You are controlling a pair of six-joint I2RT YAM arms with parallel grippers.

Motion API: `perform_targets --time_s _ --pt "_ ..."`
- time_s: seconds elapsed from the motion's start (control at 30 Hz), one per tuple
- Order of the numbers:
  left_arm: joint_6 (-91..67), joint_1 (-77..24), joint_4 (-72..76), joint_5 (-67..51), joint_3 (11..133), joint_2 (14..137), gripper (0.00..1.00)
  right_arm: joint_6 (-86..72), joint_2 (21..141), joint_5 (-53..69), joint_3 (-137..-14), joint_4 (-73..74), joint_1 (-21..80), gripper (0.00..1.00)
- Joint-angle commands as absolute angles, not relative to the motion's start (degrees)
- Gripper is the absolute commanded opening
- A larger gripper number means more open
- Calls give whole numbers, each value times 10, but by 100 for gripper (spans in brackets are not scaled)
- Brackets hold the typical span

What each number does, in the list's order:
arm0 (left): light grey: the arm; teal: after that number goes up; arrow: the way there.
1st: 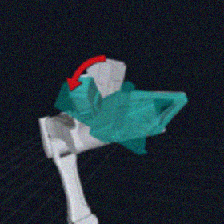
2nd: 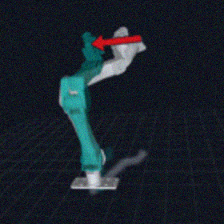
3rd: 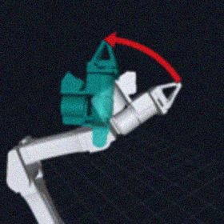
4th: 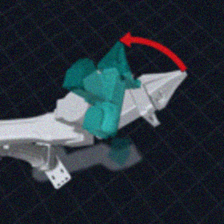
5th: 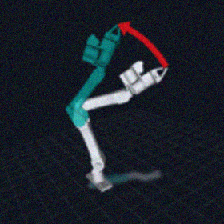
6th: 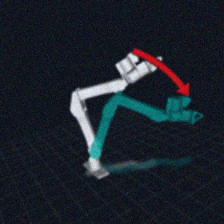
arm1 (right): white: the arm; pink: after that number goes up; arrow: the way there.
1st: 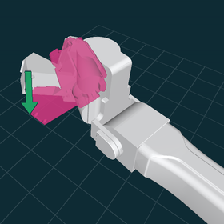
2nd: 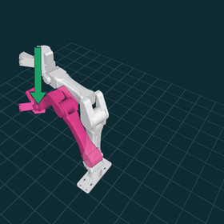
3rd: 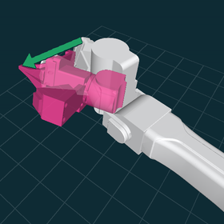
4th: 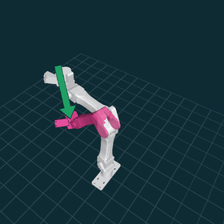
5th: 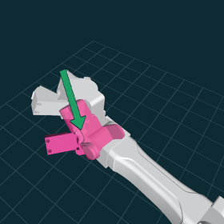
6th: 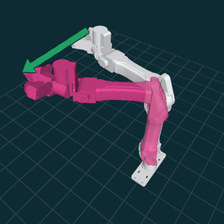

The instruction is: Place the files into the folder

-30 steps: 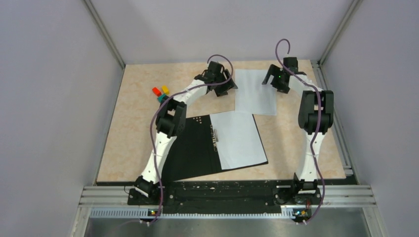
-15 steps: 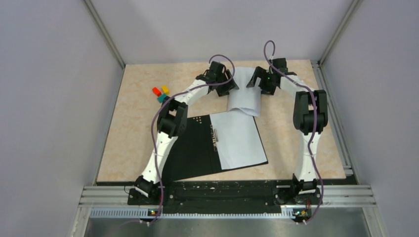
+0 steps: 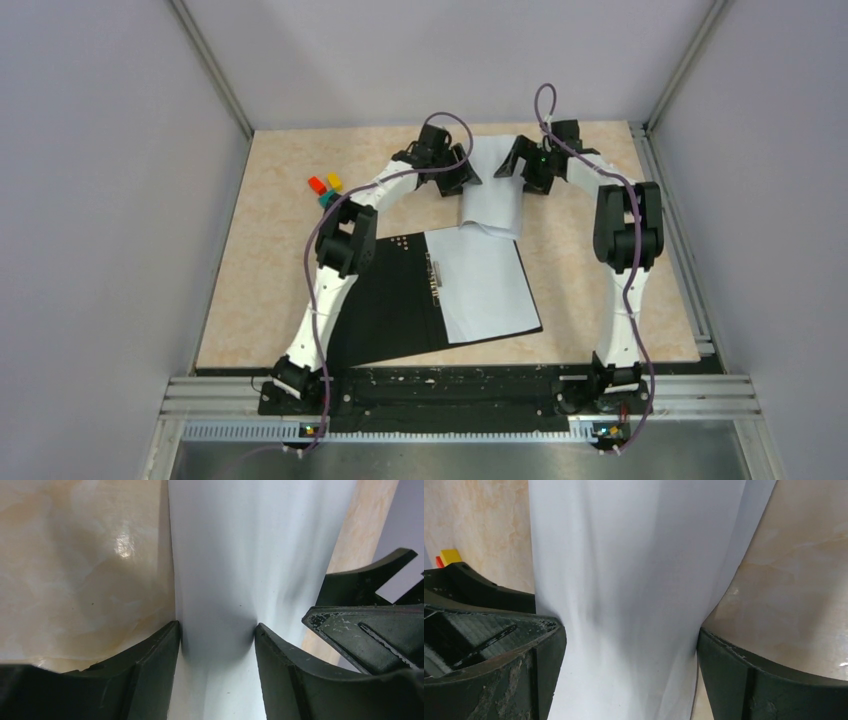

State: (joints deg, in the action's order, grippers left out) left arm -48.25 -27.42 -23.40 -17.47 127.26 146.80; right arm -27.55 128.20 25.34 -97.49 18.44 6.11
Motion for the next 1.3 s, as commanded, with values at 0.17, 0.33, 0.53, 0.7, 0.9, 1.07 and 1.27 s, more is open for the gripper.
perform_targets --time_s 0.17,0.33,0.53,0.7,0.9,1.07,1.27 --pt "-533 -253 -128 -299 1206 1431 56 -290 1319 310 -953 217 70 99" --pt "-545 -248 -116 -320 1203 1420 42 -291 1316 319 -952 210 70 99" --pt "-553 -247 -105 -334 1201 1405 19 -289 1302 328 -951 205 70 99" --pt "-552 -241 -99 -344 1192 1374 0 -285 1255 314 -939 198 70 99" --pt "-531 -236 -86 -360 1148 1276 0 -312 1155 331 -888 148 60 99" --pt "-531 -237 -63 -377 1082 1175 0 -358 1049 375 -822 74 54 99" --pt "-537 -236 -35 -390 1006 1050 0 -456 921 446 -719 -81 52 99"
